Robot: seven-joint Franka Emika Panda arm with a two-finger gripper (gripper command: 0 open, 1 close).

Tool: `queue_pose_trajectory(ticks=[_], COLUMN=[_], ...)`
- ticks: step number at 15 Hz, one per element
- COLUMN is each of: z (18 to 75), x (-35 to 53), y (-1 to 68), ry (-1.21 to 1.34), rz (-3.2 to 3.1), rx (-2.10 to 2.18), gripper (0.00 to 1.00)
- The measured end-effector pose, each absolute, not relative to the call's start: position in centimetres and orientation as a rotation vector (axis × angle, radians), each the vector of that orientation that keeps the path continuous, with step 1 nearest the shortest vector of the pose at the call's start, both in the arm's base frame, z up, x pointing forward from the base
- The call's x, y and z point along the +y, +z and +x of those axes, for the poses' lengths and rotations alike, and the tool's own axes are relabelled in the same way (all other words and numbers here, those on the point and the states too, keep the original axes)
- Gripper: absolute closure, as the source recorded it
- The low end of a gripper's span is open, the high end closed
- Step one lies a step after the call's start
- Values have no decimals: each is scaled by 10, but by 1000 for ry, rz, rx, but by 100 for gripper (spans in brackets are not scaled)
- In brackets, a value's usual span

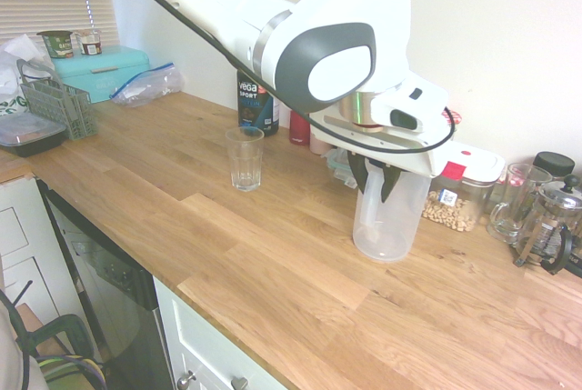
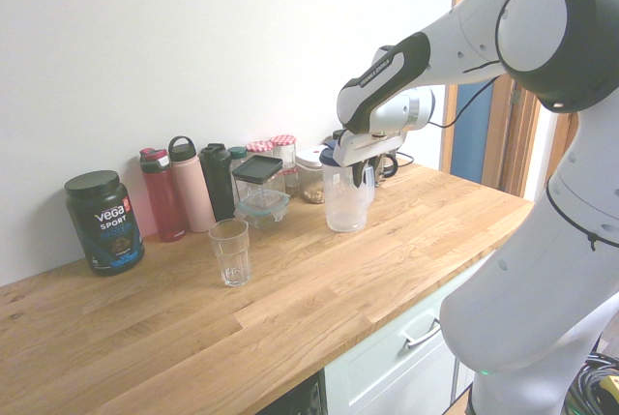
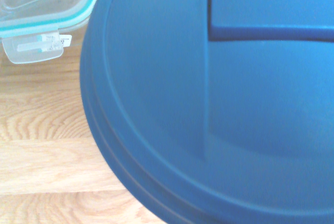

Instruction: Pour me some water

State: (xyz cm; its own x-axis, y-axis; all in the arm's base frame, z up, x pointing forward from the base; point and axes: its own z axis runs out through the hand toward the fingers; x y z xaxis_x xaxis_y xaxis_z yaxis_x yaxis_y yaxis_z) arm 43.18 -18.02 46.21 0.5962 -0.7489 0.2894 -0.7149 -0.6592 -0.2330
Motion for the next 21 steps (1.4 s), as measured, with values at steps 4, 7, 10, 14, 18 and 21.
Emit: queue_pose_trajectory(ticks=[4,7,10,14,18,21], z=[434,431,401,385,391,397], x=[-181,-179,-165,-124,-52,5], y=[469,498,563,611,609,611], ry=[-560,-447,-335,-313,-210,-142], rz=[-2725,-2766,-2837,-2920,-2997,-3047], rx=[1247,1145,872,513,150,-115], gripper=[100,100,100,100,100,100])
